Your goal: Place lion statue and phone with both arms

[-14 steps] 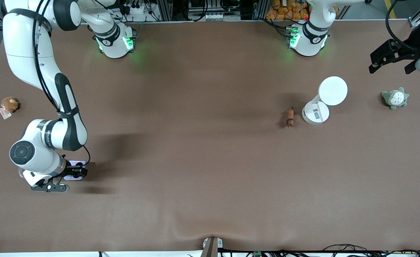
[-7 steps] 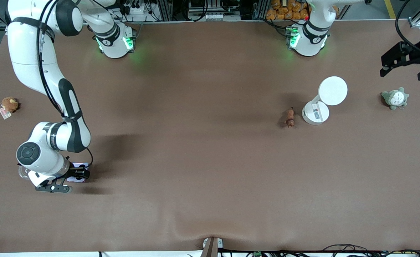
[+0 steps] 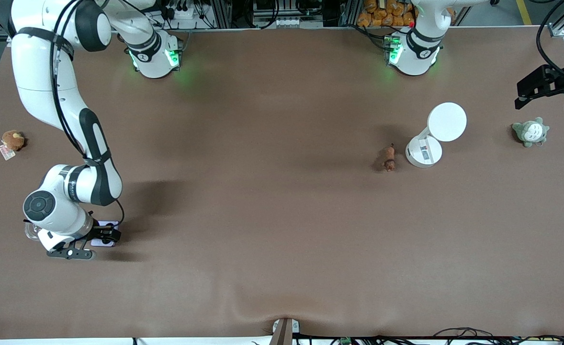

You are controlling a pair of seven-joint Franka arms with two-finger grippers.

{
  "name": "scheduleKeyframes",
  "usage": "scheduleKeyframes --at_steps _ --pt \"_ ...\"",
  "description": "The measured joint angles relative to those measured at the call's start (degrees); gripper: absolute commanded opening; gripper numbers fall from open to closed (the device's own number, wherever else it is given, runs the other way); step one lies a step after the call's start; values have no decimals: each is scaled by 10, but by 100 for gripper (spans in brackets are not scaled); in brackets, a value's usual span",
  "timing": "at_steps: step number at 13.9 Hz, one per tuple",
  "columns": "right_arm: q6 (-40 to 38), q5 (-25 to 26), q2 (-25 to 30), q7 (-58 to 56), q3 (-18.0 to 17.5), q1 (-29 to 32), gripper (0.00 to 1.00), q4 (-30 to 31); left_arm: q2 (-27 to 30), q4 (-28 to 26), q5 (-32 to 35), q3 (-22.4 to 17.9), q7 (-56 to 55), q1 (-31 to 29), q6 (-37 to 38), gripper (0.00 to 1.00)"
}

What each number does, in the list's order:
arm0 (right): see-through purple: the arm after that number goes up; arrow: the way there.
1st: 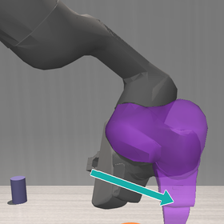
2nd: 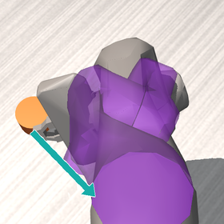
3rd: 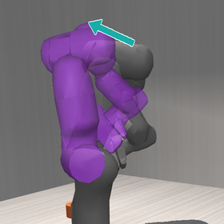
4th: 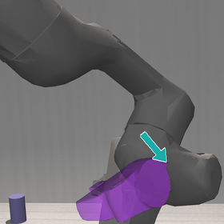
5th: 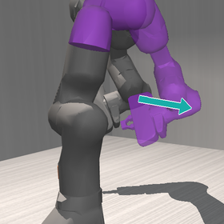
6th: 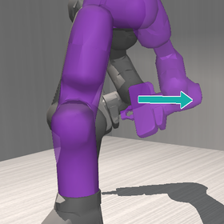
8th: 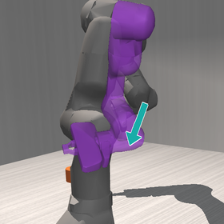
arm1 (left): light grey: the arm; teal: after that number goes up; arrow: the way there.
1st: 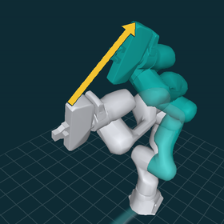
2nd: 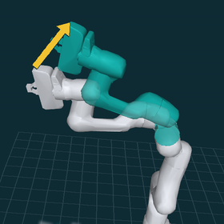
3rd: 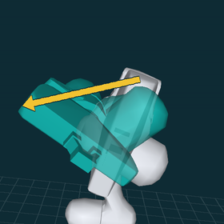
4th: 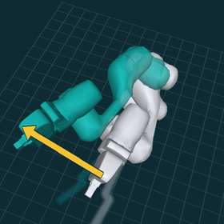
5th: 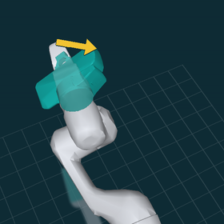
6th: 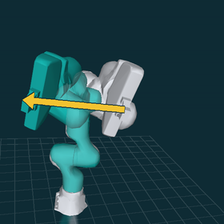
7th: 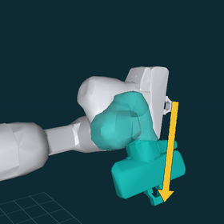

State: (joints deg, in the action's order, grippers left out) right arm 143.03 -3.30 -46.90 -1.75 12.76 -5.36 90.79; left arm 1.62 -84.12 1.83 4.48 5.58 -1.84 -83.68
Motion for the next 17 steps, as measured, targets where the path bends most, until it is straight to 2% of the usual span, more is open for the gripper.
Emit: scheduleKeyframes --at_steps 6,9,14,17 --pt "-2 1 1 -2 -4 -3 100 -19 -1 0 0 1 0 -1 5 100" --pt "-55 1 16 -4 -6 -7 100 -40 -2 0 0 2 0 -1 8 100" --pt "-205 1 122 -25 -12 -11 100 -39 -4 0 0 1 0 -1 8 100" --pt "-228 1 216 -34 -12 -10 100 24 -4 0 0 1 -1 -1 8 100"
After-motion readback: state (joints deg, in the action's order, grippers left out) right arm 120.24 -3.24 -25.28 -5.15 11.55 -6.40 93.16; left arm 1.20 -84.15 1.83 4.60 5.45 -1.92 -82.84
